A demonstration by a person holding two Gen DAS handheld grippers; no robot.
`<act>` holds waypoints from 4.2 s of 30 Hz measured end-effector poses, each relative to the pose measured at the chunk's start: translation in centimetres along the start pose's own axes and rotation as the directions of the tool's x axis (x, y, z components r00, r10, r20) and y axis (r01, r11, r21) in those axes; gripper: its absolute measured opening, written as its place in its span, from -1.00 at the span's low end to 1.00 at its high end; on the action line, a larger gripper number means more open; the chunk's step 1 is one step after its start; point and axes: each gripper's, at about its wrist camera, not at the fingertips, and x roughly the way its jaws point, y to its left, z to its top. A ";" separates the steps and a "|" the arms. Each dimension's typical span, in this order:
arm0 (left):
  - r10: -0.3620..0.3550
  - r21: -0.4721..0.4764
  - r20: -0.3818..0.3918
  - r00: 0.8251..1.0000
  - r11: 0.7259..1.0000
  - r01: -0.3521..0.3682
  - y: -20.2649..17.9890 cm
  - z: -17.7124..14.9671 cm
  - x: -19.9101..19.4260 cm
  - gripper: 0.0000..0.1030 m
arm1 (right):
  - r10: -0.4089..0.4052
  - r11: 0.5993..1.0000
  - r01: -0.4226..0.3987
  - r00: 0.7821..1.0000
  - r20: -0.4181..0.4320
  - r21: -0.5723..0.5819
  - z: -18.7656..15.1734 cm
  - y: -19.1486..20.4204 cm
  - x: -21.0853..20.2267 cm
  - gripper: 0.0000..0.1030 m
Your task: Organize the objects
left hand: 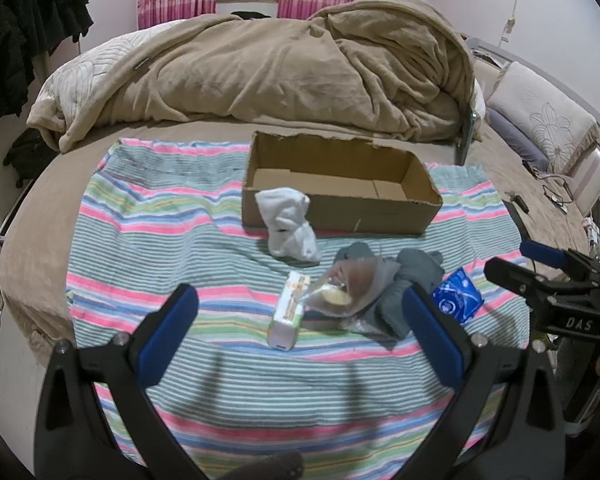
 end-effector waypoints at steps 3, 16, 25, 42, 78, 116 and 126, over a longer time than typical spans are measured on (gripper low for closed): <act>-0.001 0.001 0.000 1.000 1.000 0.001 -0.1 0.0 0.0 0.99 | 0.000 1.000 0.000 1.000 0.001 -0.001 0.0 0.0 0.0 0.88; -0.001 0.001 0.002 1.000 1.000 0.001 -0.2 0.0 -0.1 0.99 | 0.001 1.000 -0.001 1.000 0.000 0.001 0.1 0.0 -0.1 0.88; -0.001 0.001 0.003 1.000 1.000 0.001 -0.2 -0.1 -0.1 0.99 | 0.002 1.000 -0.002 1.000 0.001 0.002 0.0 -0.1 -0.1 0.88; -0.014 -0.006 0.004 1.000 1.000 0.014 -0.1 -0.2 -0.6 0.99 | 0.004 1.000 -0.004 1.000 -0.007 0.004 -0.1 0.3 0.0 0.88; -0.015 -0.035 -0.057 0.998 0.999 0.013 2.2 2.5 9.8 0.76 | 0.013 0.997 -0.005 0.993 -0.118 0.071 0.5 -3.7 7.3 0.88; -0.109 -0.020 0.004 0.994 0.994 0.109 2.3 3.5 10.3 -0.31 | 0.250 0.966 -0.254 0.965 -0.075 -0.049 2.1 -0.1 5.0 -0.61; -0.140 0.029 0.056 0.989 0.990 0.138 0.6 4.8 6.6 -0.31 | 0.230 0.972 -0.227 0.972 0.046 -0.056 4.4 -0.9 1.3 -0.61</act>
